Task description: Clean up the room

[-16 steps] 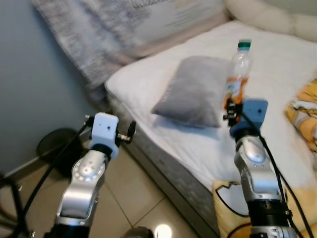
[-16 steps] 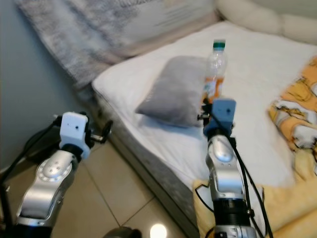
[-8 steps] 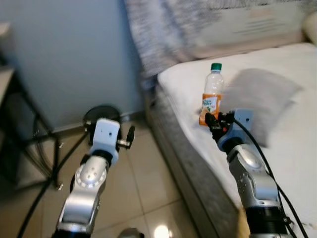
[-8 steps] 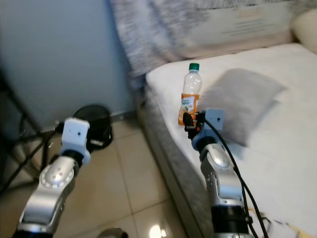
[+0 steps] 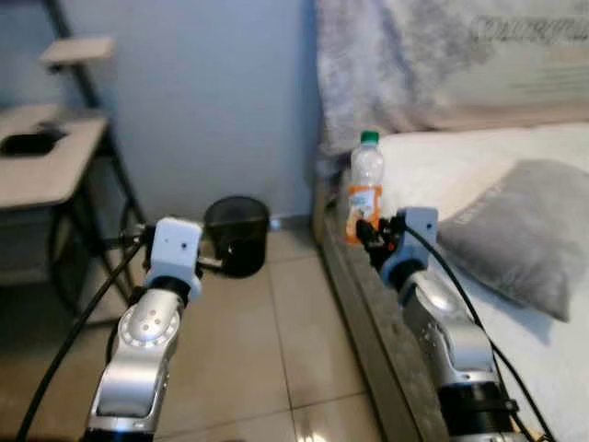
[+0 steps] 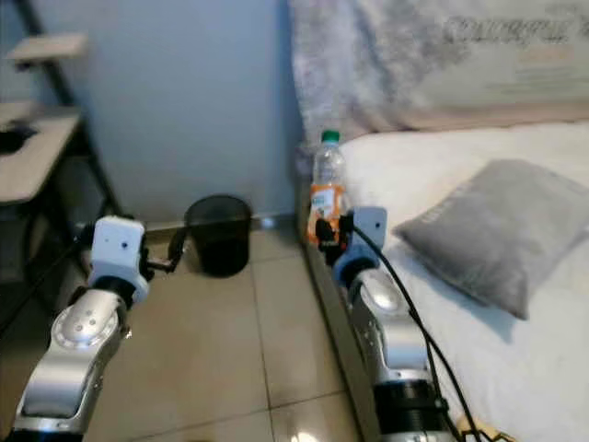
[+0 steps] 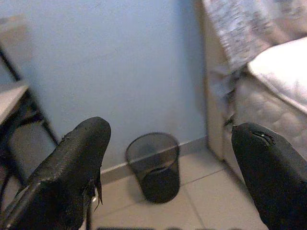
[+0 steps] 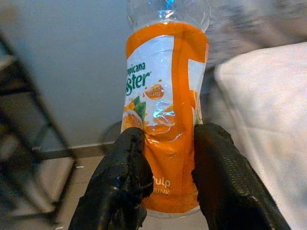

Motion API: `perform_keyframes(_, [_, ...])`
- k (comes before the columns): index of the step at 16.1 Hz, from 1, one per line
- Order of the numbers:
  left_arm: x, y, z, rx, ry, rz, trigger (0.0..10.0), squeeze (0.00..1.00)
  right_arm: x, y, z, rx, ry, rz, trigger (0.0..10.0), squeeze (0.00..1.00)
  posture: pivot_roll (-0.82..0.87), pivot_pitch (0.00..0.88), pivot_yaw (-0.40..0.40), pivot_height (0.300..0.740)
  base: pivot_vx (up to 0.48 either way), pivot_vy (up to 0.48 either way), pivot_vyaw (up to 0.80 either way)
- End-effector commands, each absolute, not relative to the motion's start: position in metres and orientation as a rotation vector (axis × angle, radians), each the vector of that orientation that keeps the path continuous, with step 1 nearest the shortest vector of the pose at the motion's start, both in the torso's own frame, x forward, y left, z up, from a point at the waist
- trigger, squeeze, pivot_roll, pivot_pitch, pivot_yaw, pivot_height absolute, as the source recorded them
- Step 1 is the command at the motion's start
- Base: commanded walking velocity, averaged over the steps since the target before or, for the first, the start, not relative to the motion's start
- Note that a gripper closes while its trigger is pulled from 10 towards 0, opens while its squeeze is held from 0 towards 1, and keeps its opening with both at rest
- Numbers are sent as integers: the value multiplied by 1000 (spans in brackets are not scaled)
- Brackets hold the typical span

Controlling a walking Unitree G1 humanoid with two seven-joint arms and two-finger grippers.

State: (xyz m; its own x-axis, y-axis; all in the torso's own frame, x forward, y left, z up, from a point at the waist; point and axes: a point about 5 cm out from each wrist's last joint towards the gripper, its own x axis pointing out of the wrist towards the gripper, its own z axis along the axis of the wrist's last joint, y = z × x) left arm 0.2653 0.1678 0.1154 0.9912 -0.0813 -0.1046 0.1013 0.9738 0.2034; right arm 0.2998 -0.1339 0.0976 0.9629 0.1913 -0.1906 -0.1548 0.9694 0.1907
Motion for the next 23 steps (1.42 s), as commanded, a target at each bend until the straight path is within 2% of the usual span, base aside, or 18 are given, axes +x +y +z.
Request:
perform_keyframes(1, [267,161,119,200,83,-119,10000,0,301,-143,98,154,212,135,10000,0,52,0,2,740,424,0,0])
perform_keyframes(7, [269,162,121,205,83,-128,10000,0,304,-149,93,130,231,56,10000,0,55,0,5,740,439,0,0])
perform_keyframes(14, [269,163,121,217,91,-142,10000,0,303,-152,87,92,263,63,10000,0,60,0,12,740,448,0,0])
perform_keyframes(18, [268,163,120,217,95,-147,10000,0,302,-160,83,77,268,19,10000,0,59,0,13,740,449,0,800])
perform_keyframes(23, [267,164,119,224,98,-162,10000,0,302,-158,79,59,286,22,10000,0,58,0,20,740,447,0,0])
